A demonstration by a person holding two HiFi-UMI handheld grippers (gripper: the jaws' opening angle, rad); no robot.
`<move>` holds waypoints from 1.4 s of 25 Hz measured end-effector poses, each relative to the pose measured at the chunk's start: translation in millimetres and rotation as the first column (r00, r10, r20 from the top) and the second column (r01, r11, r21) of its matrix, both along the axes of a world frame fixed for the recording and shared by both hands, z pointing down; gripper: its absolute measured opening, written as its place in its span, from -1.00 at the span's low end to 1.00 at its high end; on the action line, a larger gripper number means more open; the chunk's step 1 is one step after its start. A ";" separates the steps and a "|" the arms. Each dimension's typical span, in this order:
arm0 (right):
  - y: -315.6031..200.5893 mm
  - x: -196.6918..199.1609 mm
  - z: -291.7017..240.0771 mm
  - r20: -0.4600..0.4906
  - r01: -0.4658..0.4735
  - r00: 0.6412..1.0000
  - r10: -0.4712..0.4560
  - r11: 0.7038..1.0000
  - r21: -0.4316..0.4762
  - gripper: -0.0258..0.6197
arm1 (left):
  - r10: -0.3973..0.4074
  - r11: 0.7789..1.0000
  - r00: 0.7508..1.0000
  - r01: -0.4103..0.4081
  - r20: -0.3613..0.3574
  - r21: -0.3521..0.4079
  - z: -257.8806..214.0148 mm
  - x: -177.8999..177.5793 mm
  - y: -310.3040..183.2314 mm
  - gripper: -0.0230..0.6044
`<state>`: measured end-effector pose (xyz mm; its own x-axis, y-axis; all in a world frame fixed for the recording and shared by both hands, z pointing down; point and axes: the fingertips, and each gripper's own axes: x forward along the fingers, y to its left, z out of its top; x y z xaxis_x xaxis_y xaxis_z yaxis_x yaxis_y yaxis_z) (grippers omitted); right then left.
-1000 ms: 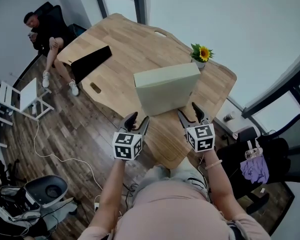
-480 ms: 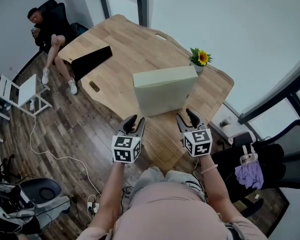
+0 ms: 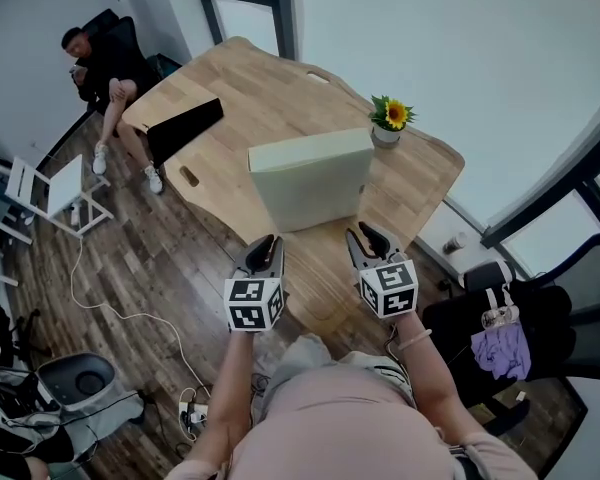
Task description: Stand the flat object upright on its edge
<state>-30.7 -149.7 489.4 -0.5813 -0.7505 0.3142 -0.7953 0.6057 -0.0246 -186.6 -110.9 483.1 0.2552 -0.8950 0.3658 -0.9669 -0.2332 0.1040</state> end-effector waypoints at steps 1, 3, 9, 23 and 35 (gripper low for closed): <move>1.6 3.1 0.3 0.003 0.001 1.000 -0.001 1.000 0.000 -0.61 | -0.010 1.000 1.000 0.010 0.000 -0.002 -0.7 2.6 2.3 -0.77; 6.5 8.6 2.4 0.003 0.006 1.000 -0.006 1.000 -0.004 -0.65 | -0.031 1.000 1.000 0.031 -0.005 -0.003 -2.3 7.1 7.6 -0.78; 19.3 18.1 4.1 0.002 0.025 1.000 -0.025 1.000 0.003 -0.77 | -0.073 0.997 0.997 0.073 -0.003 0.000 -8.3 16.9 22.8 -0.79; 53.5 37.9 -13.9 -0.002 0.053 0.999 -0.053 0.995 0.084 -0.92 | -0.151 0.988 0.988 0.150 0.028 0.042 -26.9 29.9 65.7 -0.83; 99.2 47.9 -60.9 0.035 0.092 0.994 -0.101 0.976 0.196 -0.92 | -0.128 0.984 0.991 0.123 0.033 0.130 -65.3 62.6 113.4 -0.86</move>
